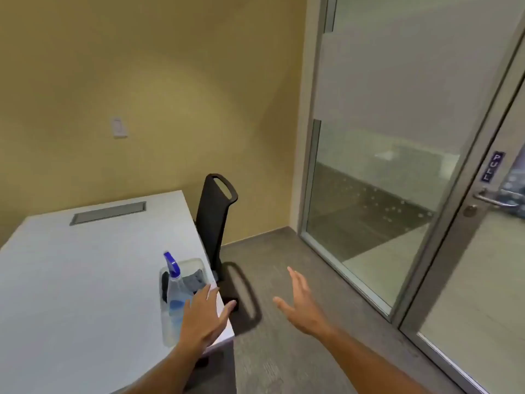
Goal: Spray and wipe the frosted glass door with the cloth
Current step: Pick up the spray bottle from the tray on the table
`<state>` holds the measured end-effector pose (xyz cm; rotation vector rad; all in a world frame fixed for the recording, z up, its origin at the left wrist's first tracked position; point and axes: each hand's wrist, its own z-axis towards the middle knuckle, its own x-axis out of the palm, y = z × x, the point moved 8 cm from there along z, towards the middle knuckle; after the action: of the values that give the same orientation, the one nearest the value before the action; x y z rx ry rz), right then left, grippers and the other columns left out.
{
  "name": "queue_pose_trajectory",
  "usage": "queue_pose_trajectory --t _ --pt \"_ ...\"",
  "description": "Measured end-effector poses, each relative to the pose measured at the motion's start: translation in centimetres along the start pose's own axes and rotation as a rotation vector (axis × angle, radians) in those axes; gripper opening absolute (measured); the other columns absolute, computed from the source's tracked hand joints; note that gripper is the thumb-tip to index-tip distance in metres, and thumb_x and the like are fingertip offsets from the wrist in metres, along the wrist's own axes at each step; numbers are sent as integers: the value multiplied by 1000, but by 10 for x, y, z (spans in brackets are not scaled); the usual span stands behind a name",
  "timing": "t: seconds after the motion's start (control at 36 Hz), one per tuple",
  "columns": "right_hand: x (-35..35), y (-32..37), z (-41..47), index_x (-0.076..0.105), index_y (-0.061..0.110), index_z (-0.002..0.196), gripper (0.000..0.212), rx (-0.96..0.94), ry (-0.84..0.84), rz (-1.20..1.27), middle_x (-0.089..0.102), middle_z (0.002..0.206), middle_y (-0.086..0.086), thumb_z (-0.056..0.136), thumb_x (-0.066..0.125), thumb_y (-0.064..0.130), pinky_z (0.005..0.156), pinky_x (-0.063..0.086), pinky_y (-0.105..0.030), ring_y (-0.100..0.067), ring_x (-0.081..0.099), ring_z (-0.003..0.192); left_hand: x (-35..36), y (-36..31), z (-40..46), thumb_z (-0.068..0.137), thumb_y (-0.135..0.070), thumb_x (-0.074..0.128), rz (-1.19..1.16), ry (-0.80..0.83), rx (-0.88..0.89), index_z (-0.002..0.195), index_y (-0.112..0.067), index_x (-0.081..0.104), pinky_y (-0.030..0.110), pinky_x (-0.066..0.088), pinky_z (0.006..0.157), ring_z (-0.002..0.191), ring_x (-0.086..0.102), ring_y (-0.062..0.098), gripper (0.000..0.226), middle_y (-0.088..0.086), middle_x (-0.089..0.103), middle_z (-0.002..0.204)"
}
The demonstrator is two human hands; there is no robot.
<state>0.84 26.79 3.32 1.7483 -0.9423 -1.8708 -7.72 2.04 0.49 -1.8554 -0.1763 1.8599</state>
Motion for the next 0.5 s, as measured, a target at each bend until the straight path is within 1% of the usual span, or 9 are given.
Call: queue_pose_trajectory --t 0.11,0.19,0.25,0.31,0.39,0.5 --pt "33 -4 13 3 31 163 90 5 108 3 4 171 2 97 61 47 122 27 -42 -22 21 154 1 34 0 98 -73 46 0 -20 -162 157 -24 46 46 36 128 152 47 25 76 0 48 165" --pt "54 -8 27 4 33 162 91 -7 150 -3 7 170 5 95 62 51 120 28 -38 -19 23 153 4 59 -2 99 -72 46 14 -3 -254 158 -26 41 43 32 129 153 44 23 75 -2 44 166" --pt "65 -10 36 3 36 162 91 -14 194 16 6 170 6 94 62 53 120 27 -40 -19 21 154 0 73 -4 98 -71 48 -11 -22 -305 158 -28 39 44 33 130 150 47 22 74 -3 46 165" --pt "73 -9 43 4 38 161 90 -29 225 40 7 170 7 94 62 52 120 27 -39 -18 22 153 -3 83 -3 98 -70 48 5 -33 -349 157 -29 38 45 33 131 150 46 21 73 -4 45 165" --pt "88 -4 50 6 36 161 89 -53 283 57 11 169 8 94 63 50 119 31 -40 -17 27 151 -6 90 -1 99 -69 48 16 -29 -381 158 -30 37 46 26 132 155 40 23 72 -2 40 169" --pt "114 4 55 6 35 162 89 -74 362 40 9 170 7 95 64 46 121 26 -40 -18 21 154 -4 100 1 99 -70 48 12 -14 -440 163 -29 30 46 19 134 161 32 24 77 -2 32 174"
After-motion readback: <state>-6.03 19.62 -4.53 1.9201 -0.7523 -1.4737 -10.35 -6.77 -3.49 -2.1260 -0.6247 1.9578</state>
